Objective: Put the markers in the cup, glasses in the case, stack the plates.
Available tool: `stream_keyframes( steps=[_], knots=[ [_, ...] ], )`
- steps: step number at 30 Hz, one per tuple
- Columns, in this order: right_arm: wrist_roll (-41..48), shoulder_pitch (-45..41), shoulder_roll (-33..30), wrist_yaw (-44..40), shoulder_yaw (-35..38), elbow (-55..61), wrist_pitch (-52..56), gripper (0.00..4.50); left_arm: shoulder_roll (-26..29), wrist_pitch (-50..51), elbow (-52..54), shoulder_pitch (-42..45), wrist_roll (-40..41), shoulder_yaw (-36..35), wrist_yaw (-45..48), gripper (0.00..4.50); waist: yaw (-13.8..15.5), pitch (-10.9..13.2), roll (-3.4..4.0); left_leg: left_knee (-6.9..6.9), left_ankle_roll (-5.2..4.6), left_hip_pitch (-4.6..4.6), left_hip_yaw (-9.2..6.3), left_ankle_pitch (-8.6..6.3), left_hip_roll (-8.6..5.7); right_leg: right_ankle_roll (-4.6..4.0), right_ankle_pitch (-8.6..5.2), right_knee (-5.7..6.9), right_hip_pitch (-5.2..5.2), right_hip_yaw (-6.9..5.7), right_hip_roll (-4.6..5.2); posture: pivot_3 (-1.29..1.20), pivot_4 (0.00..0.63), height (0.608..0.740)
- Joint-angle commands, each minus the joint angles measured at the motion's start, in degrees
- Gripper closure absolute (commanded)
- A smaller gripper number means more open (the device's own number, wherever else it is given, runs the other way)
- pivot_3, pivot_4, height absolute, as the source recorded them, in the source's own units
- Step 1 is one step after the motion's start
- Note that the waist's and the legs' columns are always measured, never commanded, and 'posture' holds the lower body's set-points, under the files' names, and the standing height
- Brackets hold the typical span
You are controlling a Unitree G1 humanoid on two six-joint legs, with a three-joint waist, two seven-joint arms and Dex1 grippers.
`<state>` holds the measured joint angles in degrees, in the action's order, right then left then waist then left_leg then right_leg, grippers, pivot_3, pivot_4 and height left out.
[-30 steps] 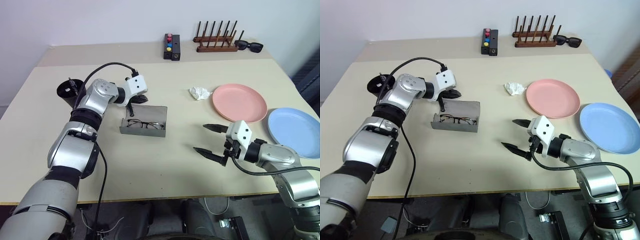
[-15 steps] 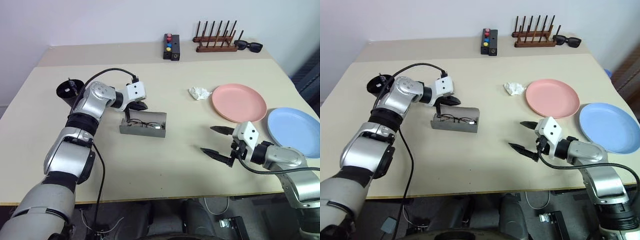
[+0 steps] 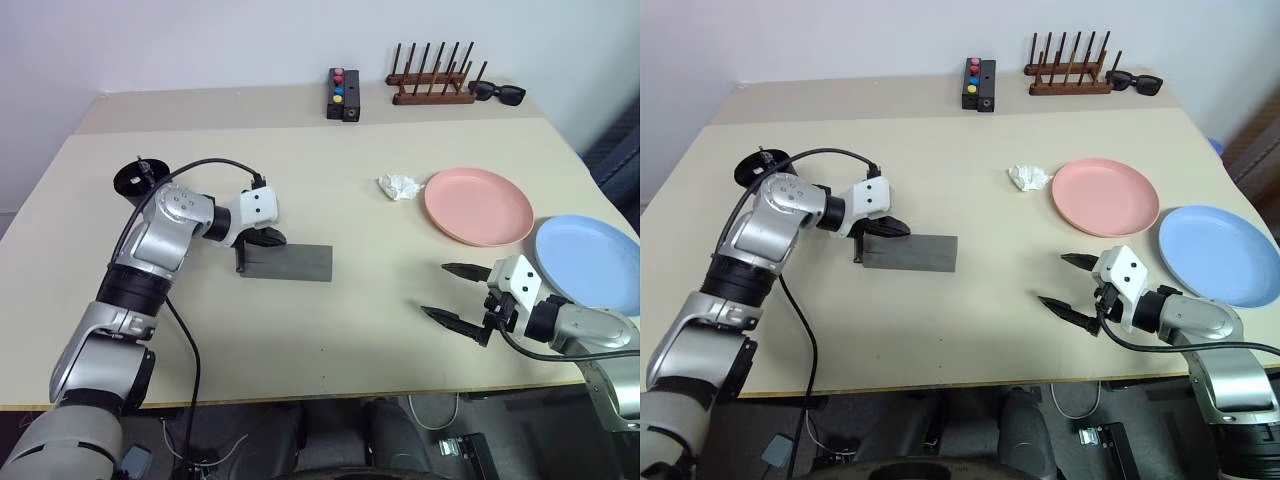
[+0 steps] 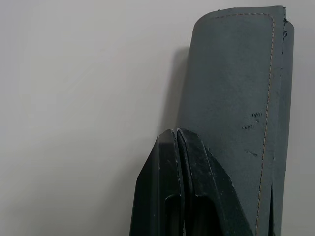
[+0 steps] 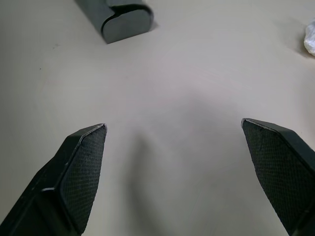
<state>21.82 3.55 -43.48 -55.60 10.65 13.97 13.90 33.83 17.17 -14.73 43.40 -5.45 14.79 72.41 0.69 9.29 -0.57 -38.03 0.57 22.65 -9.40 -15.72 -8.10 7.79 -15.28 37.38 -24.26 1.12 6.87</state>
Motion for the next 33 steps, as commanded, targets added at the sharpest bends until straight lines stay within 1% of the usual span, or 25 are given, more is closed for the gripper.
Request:
stream_keyframes(
  steps=[1,4,7,15,17,20,21,24,27,28,29,31,33],
  knots=[
    [1.52,-1.19,-0.13,0.32,0.54,3.01,0.70,0.00,0.21,1.88,3.69,-1.35,0.97,0.36,-0.92,4.46,0.06,0.00,0.01,0.00,0.00,-0.01,0.00,0.00,0.00,0.00,0.00,0.00,0.02,0.00,0.00,0.00,0.150,0.740],
    [1.80,-1.64,-0.31,0.73,0.32,4.16,2.03,0.00,-0.75,3.44,4.03,0.71,1.75,-1.04,-2.99,4.46,0.07,0.00,0.00,0.00,0.00,-0.01,0.00,0.00,0.00,0.00,0.00,-0.01,0.02,0.00,0.00,0.00,0.150,0.740],
    [1.99,-1.90,-0.38,1.15,0.14,5.16,3.17,0.00,-0.47,3.87,4.05,1.79,2.53,-1.56,-3.64,4.46,0.02,0.00,0.00,0.00,0.00,-0.01,0.00,0.00,0.00,0.00,0.00,-0.02,0.02,0.00,0.00,0.00,0.150,0.740],
    [1.47,-2.84,-0.06,1.56,-0.27,4.44,3.57,0.00,0.38,4.07,6.00,0.09,4.84,-2.68,-5.92,4.46,0.07,0.00,0.00,0.01,0.00,-0.01,0.00,0.00,0.00,0.00,0.00,-0.03,0.01,0.00,0.01,0.00,0.150,0.740],
    [0.85,-3.35,0.15,1.72,-0.40,3.32,2.89,0.00,-0.76,2.65,5.45,0.32,5.42,-3.91,-8.74,4.46,0.07,0.00,0.00,0.00,0.00,-0.01,0.00,0.00,0.00,0.00,0.00,-0.04,0.02,0.00,0.01,0.00,0.150,0.740],
    [0.25,-4.18,0.35,2.50,-0.25,1.84,2.59,0.00,-4.00,5.07,5.09,2.06,8.39,-7.64,-13.74,4.46,0.09,0.00,0.00,0.00,0.00,-0.01,0.00,0.00,0.00,0.00,0.00,-0.05,0.03,0.00,0.01,0.00,0.150,0.740],
    [0.34,-4.34,0.28,2.50,-0.07,1.58,2.56,0.00,-4.92,6.24,5.16,2.31,10.72,-9.05,-13.51,4.46,0.08,0.01,-0.01,0.00,0.00,-0.01,0.00,0.00,0.00,0.00,0.00,-0.05,0.03,0.00,0.02,0.00,0.150,0.740],
    [0.47,-4.65,0.00,2.75,0.67,1.39,2.28,0.00,-5.86,6.99,7.22,1.40,13.94,-10.79,-13.68,4.46,-0.03,0.00,-0.01,0.01,0.00,-0.01,0.00,0.00,0.00,0.00,0.00,-0.04,0.01,0.00,0.02,0.00,0.150,0.740],
    [0.29,-5.16,-0.17,3.48,1.87,0.00,1.73,0.00,-5.91,9.25,13.00,-1.91,18.05,-10.74,-11.92,3.74,-0.14,0.00,0.00,0.03,0.01,-0.01,0.01,0.00,0.00,0.00,0.00,-0.05,-0.01,0.01,0.02,0.00,0.150,0.740],
    [0.12,-5.26,-0.26,3.58,2.19,-0.76,1.29,0.00,-6.01,10.36,14.79,-2.88,19.29,-10.70,-11.84,3.22,-0.10,0.00,0.00,0.03,0.01,-0.01,0.01,0.00,0.00,0.00,0.00,-0.05,0.00,0.02,0.02,0.00,0.150,0.740],
    [-0.25,-5.46,-0.17,4.17,2.66,-1.68,0.79,0.00,-6.13,11.73,16.59,-3.83,20.66,-10.74,-11.93,2.80,-0.08,0.00,0.00,0.03,0.01,-0.01,0.01,0.00,0.00,0.00,0.00,-0.06,0.00,0.02,0.02,0.00,0.150,0.740],
    [-0.69,-5.85,0.02,5.11,3.57,-3.47,-0.19,0.00,-6.53,13.94,19.69,-5.39,23.09,-10.90,-12.46,1.71,0.02,0.00,0.01,0.02,0.01,-0.01,0.01,0.00,0.00,-0.01,0.00,-0.06,0.00,0.03,0.02,0.00,0.150,0.740],
    [-1.50,-6.15,0.04,6.68,4.49,-5.18,-0.71,0.00,-6.90,15.90,21.90,-6.49,24.78,-10.89,-13.43,0.78,0.12,0.00,0.00,0.01,0.01,-0.01,0.01,0.00,0.00,-0.01,0.00,-0.05,0.02,0.03,0.02,0.00,0.150,0.740]
  ],
)
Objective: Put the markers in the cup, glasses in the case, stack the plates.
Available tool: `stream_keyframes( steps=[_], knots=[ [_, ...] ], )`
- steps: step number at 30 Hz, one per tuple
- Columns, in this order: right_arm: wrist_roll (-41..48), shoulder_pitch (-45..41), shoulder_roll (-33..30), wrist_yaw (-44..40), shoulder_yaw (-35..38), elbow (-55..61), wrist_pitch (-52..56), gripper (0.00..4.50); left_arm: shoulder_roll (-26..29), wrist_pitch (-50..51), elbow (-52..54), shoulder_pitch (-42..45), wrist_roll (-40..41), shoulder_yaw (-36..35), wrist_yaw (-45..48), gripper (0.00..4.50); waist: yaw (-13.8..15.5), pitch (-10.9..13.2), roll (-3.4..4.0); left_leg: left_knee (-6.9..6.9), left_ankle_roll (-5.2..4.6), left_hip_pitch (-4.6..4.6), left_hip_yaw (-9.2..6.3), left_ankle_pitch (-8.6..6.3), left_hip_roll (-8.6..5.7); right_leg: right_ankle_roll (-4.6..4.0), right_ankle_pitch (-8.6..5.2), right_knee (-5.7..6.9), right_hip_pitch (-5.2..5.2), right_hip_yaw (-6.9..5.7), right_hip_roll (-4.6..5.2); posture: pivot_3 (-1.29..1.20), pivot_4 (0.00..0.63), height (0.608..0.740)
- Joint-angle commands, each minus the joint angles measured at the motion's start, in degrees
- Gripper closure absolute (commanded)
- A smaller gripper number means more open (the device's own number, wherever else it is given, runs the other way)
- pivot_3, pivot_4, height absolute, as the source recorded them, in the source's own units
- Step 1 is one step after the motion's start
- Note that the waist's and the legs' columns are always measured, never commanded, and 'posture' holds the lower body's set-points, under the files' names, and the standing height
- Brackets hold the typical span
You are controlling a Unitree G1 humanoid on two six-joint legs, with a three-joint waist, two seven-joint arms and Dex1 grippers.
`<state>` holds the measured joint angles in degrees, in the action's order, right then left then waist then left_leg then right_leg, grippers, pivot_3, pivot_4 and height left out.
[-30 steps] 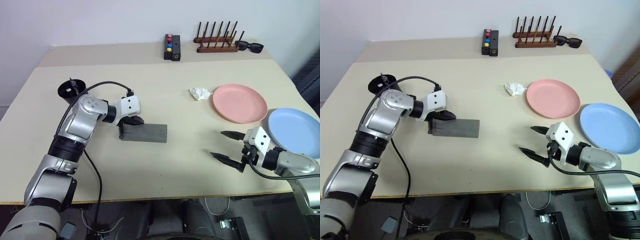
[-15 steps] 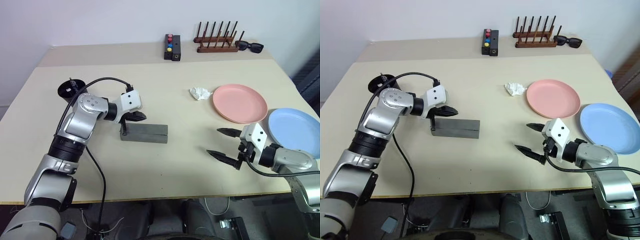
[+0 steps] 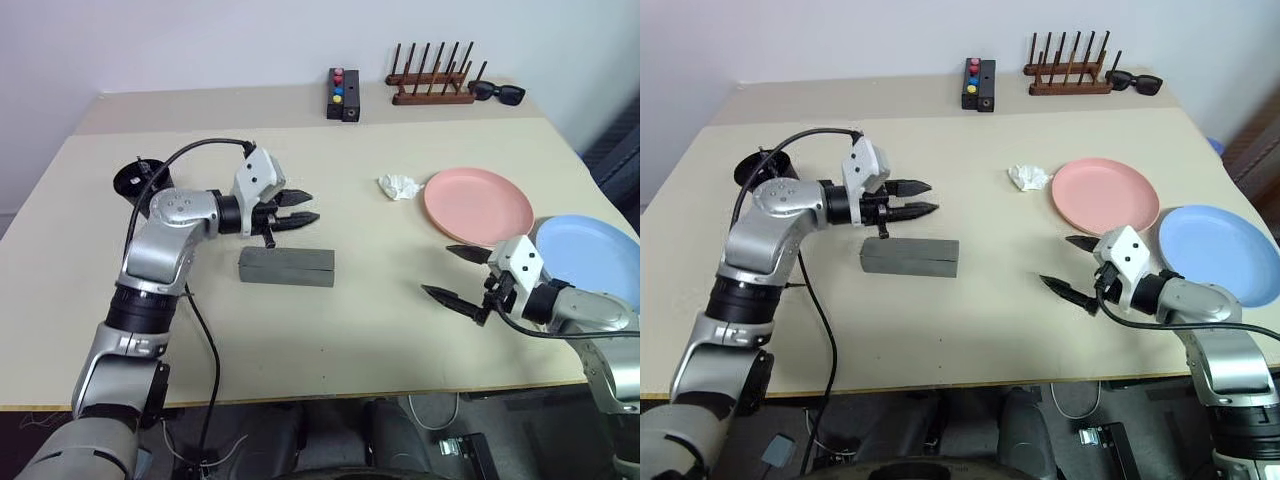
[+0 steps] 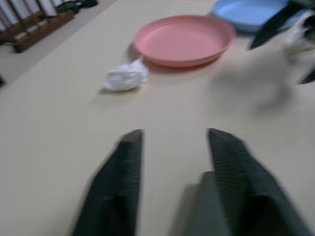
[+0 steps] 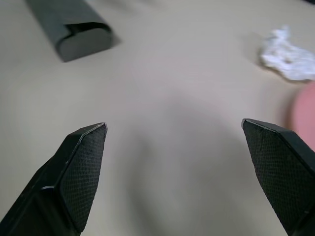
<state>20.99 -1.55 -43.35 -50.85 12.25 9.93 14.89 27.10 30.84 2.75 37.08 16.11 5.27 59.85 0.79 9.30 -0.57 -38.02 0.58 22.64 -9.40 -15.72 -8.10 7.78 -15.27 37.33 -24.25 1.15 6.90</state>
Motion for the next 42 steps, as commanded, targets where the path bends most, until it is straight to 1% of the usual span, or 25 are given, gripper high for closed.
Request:
stream_keyframes(
  steps=[1,2,5,8,11,13,14,18,24,32,36,42],
  knots=[
    [-1.28,-1.29,-0.08,3.12,3.45,-2.16,-1.94,0.00,-0.47,3.19,5.22,-0.60,4.04,-1.49,-1.54,0.23,-0.01,0.00,0.00,-0.01,0.00,0.00,0.00,0.00,0.00,0.00,0.00,0.00,0.02,0.00,0.00,0.00,0.150,0.740],
    [-1.85,-1.62,-0.23,4.28,4.01,-3.29,-1.98,0.00,-0.65,3.95,6.07,-1.10,4.79,-1.45,-1.94,0.04,0.00,0.00,0.00,-0.01,0.00,-0.01,0.00,0.00,0.00,0.00,0.00,0.00,0.02,0.00,0.00,0.00,0.150,0.740],
    [-2.61,-2.21,-0.90,5.36,4.81,-5.61,-2.09,0.00,-0.67,5.27,7.71,-1.93,6.50,-1.10,-2.62,0.04,-0.08,-0.01,0.02,0.01,0.00,-0.02,0.01,0.00,0.00,0.00,0.00,-0.01,0.01,0.00,0.00,0.00,0.150,0.740],
    [-4.94,-3.24,-2.06,7.24,5.58,-9.89,-2.98,0.00,-1.31,3.77,7.60,-2.14,5.89,-0.61,-4.73,0.04,-0.09,-0.02,0.03,0.03,0.00,-0.04,0.02,0.00,0.00,0.00,0.00,0.00,0.01,0.01,0.00,0.00,0.150,0.740],
    [-6.43,-4.87,-3.44,9.27,6.62,-14.28,-1.76,0.00,-1.83,1.50,7.04,-2.24,4.78,1.01,-5.44,0.04,0.03,-0.02,0.04,0.01,0.00,-0.04,0.04,0.00,-0.01,0.00,0.00,-0.01,0.03,0.03,0.00,0.00,0.150,0.740],
    [-7.21,-6.08,-4.48,10.57,7.21,-16.49,-0.76,0.00,-3.67,-3.38,5.74,-2.28,2.78,2.13,-7.16,0.04,0.03,-0.03,0.05,0.03,0.00,-0.04,0.04,0.00,-0.01,0.00,0.00,-0.01,0.03,0.03,0.00,0.00,0.150,0.740],
    [-7.31,-6.47,-4.94,10.99,7.51,-17.02,-0.08,0.00,-4.01,-4.11,5.14,-1.97,2.31,3.14,-6.80,0.04,0.03,-0.03,0.04,0.03,0.00,-0.04,0.05,0.00,-0.01,0.00,0.00,-0.03,0.03,0.03,0.00,0.00,0.150,0.740],
    [-6.77,-7.47,-6.52,11.71,8.61,-16.88,4.41,0.00,-4.51,-1.17,4.15,0.14,4.47,4.96,-4.09,0.04,-0.07,-0.04,0.07,0.05,0.00,-0.04,0.07,0.00,0.00,-0.01,0.00,-0.04,0.03,0.04,0.00,0.00,0.150,0.740],
    [-5.74,-7.23,-7.98,12.37,10.05,-13.74,12.12,0.00,-6.09,-2.69,2.54,1.63,3.72,6.83,-3.12,0.04,-0.05,-0.05,0.09,0.05,0.00,-0.05,0.08,0.00,0.00,-0.01,0.00,-0.05,0.03,0.05,0.00,0.00,0.150,0.740],
    [-5.05,-4.71,-8.57,12.59,11.04,-10.86,20.85,0.00,-6.29,-5.56,0.53,2.09,2.58,8.61,-1.06,0.04,-0.01,-0.05,0.09,0.04,0.00,-0.04,0.09,0.00,0.00,-0.01,0.00,-0.06,0.03,0.06,0.00,0.00,0.150,0.740],
    [-4.76,-3.43,-7.97,12.81,10.84,-9.12,22.84,0.00,-5.25,-8.33,-0.74,1.92,1.46,9.86,1.68,0.04,-0.05,-0.05,0.09,0.05,0.00,-0.04,0.10,0.00,0.00,0.00,0.00,-0.06,0.03,0.07,0.00,0.00,0.150,0.740],
    [-4.90,-2.85,-6.64,13.88,10.14,-8.87,22.74,0.00,-3.98,-11.32,-3.29,2.41,-0.39,10.91,4.40,0.04,-0.04,-0.05,0.10,0.06,-0.01,-0.05,0.10,0.00,0.00,0.00,0.00,-0.08,0.03,0.07,0.00,0.00,0.150,0.740]
  ],
)
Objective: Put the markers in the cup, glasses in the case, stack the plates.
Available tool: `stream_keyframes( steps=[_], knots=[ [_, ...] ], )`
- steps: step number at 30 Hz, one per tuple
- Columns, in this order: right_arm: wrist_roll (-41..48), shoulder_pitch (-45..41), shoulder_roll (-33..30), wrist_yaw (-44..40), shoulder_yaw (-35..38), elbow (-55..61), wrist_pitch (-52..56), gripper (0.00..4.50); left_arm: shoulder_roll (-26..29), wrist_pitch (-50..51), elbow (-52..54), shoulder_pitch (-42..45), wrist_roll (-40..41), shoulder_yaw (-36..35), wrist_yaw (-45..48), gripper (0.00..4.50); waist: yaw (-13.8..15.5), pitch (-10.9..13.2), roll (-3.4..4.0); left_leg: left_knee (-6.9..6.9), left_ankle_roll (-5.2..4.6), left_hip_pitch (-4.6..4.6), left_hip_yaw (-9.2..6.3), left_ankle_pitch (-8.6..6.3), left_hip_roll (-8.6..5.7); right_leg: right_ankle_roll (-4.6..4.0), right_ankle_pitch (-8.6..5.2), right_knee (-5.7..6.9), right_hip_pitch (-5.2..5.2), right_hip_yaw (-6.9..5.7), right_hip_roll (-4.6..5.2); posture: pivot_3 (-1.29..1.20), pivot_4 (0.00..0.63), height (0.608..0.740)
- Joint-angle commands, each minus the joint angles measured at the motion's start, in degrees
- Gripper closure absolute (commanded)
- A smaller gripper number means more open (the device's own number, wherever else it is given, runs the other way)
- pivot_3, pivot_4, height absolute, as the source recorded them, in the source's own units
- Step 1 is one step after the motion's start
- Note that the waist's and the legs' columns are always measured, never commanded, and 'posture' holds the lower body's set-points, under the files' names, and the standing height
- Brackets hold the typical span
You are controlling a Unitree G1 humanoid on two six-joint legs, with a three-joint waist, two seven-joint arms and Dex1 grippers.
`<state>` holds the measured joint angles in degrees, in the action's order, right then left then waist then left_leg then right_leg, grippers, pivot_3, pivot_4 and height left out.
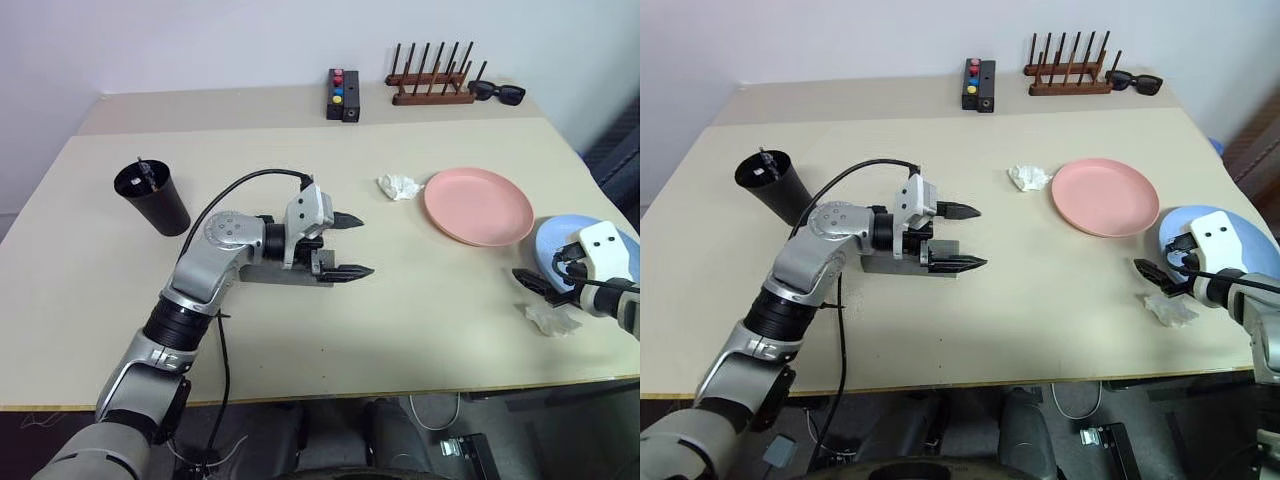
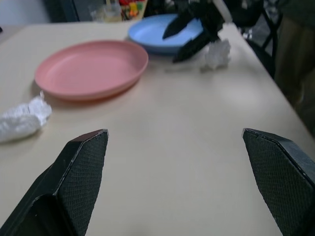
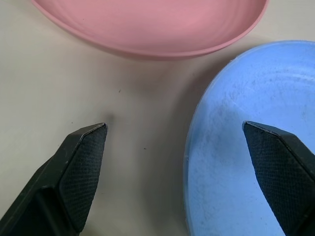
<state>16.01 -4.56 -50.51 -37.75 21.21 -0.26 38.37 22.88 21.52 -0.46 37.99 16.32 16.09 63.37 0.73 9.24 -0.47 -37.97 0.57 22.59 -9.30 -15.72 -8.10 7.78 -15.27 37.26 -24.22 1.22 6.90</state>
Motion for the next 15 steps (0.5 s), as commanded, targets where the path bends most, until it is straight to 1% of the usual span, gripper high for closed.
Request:
stream_keyframes(
  steps=[1,5,7,8,10,11,12,13,15],
  knots=[
    [-0.02,0.17,0.70,0.92,0.99,1.16,-0.95,0.00,0.20,-2.24,-0.45,1.69,-0.76,0.05,0.92,0.04,0.08,0.00,0.00,0.00,0.00,0.00,0.00,0.00,0.00,0.00,0.00,0.00,0.00,0.00,0.00,0.00,0.150,0.740],
    [-0.40,-0.42,1.28,1.32,0.31,0.22,-1.74,0.00,0.07,-2.58,-1.28,2.21,-0.96,-0.19,1.25,0.04,0.04,0.00,0.00,-0.01,-0.01,0.00,0.00,0.00,0.00,0.00,0.00,-0.01,0.00,0.00,0.00,0.00,0.150,0.740],
    [-0.68,-0.73,1.52,1.47,-0.07,-0.53,-2.40,0.53,0.08,-2.61,-1.37,2.36,-1.01,-0.22,1.27,0.00,-0.01,0.00,0.00,-0.01,-0.01,0.00,0.00,0.00,0.00,0.00,0.00,0.00,0.00,0.00,0.00,0.00,0.150,0.740],
    [-0.78,-0.85,1.59,1.50,-0.22,-0.89,-2.73,0.87,0.06,-2.55,-1.33,2.44,-0.97,-0.24,1.24,0.00,-0.02,0.00,0.00,-0.01,-0.01,0.00,0.00,0.00,0.00,0.00,0.00,0.00,0.00,0.01,0.00,0.00,0.150,0.740],
    [-1.01,-1.22,1.63,1.55,-0.56,-1.82,-3.48,1.79,0.02,-2.49,-1.29,2.54,-0.92,-0.28,1.16,0.00,0.01,0.00,0.00,0.00,-0.01,0.00,0.00,0.00,0.00,0.00,0.00,0.00,0.00,0.00,0.00,0.00,0.150,0.740],
    [-1.07,-1.40,1.66,1.59,-0.70,-2.23,-3.81,2.36,0.04,-2.47,-1.23,2.52,-0.91,-0.31,1.13,0.00,0.00,0.00,0.00,0.00,-0.01,0.00,0.00,0.00,0.00,0.00,0.00,0.00,0.00,0.01,0.00,0.00,0.150,0.740],
    [-1.19,-1.66,1.69,1.59,-0.90,-2.79,-4.19,2.80,0.10,-2.44,-1.12,2.46,-0.88,-0.36,1.11,0.00,0.00,0.00,0.00,-0.01,-0.01,0.00,0.00,0.00,0.00,0.00,0.00,0.00,0.00,0.01,0.00,0.00,0.150,0.740],
    [-1.55,-1.90,1.67,1.59,-1.23,-3.48,-4.84,3.39,0.14,-2.37,-1.01,2.43,-0.87,-0.42,1.05,0.00,-0.02,0.00,0.00,-0.01,-0.01,0.00,0.00,0.00,0.00,0.00,0.00,0.00,0.00,0.01,0.00,0.00,0.150,0.740],
    [-2.22,-2.26,1.65,1.52,-1.75,-4.47,-6.01,4.34,0.23,-2.21,-0.76,2.36,-0.78,-0.52,0.97,0.00,-0.03,0.00,0.00,0.00,-0.01,0.00,0.00,0.00,0.00,0.00,0.00,0.00,0.00,0.01,0.00,0.00,0.150,0.740]
  ],
)
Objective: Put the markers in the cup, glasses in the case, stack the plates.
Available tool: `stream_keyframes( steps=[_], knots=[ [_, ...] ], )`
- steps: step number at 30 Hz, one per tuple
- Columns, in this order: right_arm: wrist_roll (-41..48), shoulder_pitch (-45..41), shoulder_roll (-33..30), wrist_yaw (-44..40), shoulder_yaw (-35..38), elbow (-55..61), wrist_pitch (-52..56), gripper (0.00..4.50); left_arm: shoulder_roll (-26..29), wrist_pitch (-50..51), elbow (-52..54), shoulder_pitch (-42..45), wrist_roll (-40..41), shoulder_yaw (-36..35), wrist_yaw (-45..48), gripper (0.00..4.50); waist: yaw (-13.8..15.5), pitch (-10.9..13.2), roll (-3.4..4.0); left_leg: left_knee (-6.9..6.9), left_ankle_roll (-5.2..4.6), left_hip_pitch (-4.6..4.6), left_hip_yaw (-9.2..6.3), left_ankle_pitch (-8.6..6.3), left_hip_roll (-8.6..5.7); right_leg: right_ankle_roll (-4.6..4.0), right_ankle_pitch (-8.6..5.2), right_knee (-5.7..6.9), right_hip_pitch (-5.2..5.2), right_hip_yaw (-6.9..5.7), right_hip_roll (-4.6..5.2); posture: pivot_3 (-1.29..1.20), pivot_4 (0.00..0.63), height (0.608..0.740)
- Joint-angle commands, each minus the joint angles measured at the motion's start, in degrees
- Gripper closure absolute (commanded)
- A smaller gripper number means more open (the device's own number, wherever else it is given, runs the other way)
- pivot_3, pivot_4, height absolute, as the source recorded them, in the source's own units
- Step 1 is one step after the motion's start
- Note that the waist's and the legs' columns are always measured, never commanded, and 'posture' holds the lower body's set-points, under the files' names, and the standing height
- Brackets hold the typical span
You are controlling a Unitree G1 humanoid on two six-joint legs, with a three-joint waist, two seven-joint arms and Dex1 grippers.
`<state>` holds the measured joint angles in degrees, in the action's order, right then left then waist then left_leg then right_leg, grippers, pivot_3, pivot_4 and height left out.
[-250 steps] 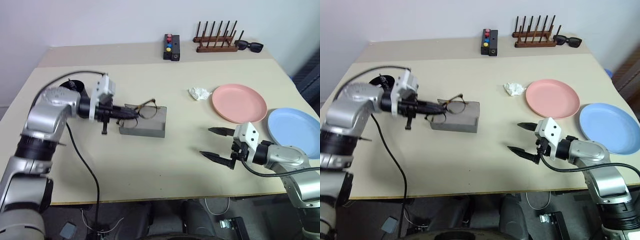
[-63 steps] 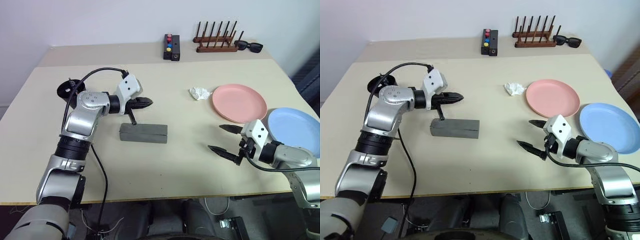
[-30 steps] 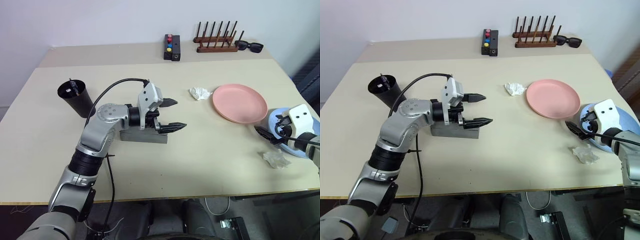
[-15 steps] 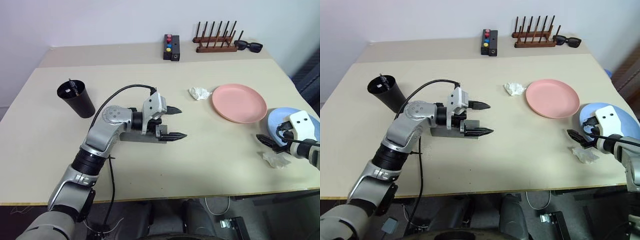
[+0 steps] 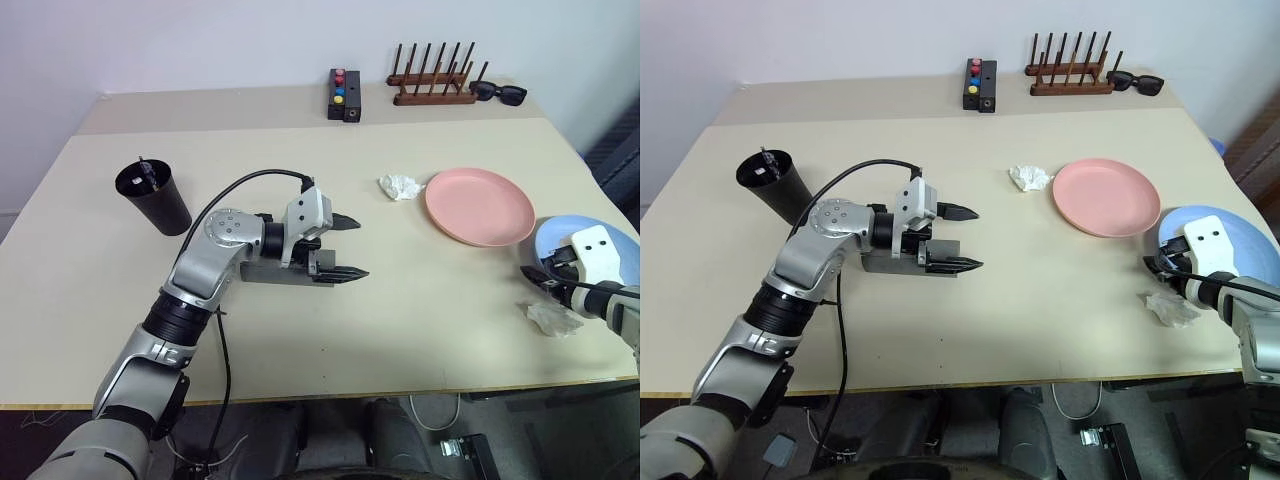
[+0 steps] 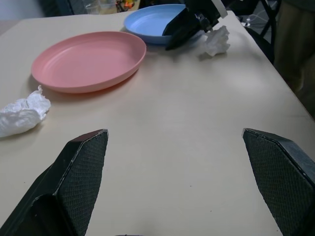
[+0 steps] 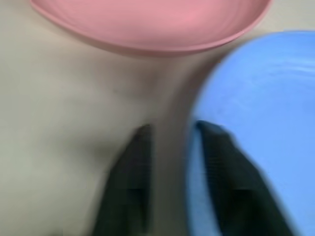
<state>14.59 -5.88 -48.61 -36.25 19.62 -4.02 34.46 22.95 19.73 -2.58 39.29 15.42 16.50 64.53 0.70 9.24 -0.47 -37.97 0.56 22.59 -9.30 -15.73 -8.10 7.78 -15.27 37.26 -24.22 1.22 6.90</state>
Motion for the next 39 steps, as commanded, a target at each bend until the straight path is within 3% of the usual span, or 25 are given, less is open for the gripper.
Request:
stream_keyframes(
  steps=[1,10,20,33,39],
  knots=[
    [-0.99,-1.11,-0.22,0.01,-0.29,-1.07,-2.49,4.43,0.18,-0.34,1.44,1.05,0.16,-0.96,-0.22,0.00,-0.07,0.00,-0.01,0.00,0.00,0.00,0.00,0.00,0.00,0.00,0.00,0.00,0.00,0.00,0.00,0.00,0.150,0.740],
    [-7.32,-3.67,-1.23,3.52,-2.29,-4.73,-11.22,4.43,-0.15,-0.38,2.04,0.57,0.11,-1.12,-1.93,0.00,-0.05,0.00,0.00,0.00,0.00,-0.03,0.04,0.00,0.00,0.01,0.00,0.00,0.01,0.03,0.00,0.00,0.150,0.740],
    [-10.18,-14.42,-0.07,8.84,-3.13,-9.31,-19.41,4.43,-0.54,-1.10,1.18,0.80,-0.26,-1.01,-2.68,0.00,-0.09,0.00,0.01,0.04,0.00,-0.02,0.08,0.00,0.01,0.01,0.00,0.00,-0.03,0.05,0.00,0.00,0.150,0.740],
    [-8.42,-21.33,5.37,-2.95,-13.65,-8.23,-23.65,4.43,0.08,-0.49,2.67,-0.34,-0.45,-1.22,-3.91,0.00,-0.18,0.01,0.01,0.05,0.00,-0.02,0.08,0.00,0.01,0.01,0.01,0.00,-0.05,0.05,-0.01,0.00,0.150,0.740],
    [-10.44,-24.64,7.33,-6.33,-18.19,-14.55,-27.41,4.43,0.50,0.25,4.12,-1.19,-0.47,-1.52,-4.94,0.00,-0.13,0.01,0.01,0.05,0.00,-0.02,0.07,0.00,0.01,0.01,0.01,0.00,-0.04,0.05,-0.01,0.00,0.150,0.740]
  ],
)
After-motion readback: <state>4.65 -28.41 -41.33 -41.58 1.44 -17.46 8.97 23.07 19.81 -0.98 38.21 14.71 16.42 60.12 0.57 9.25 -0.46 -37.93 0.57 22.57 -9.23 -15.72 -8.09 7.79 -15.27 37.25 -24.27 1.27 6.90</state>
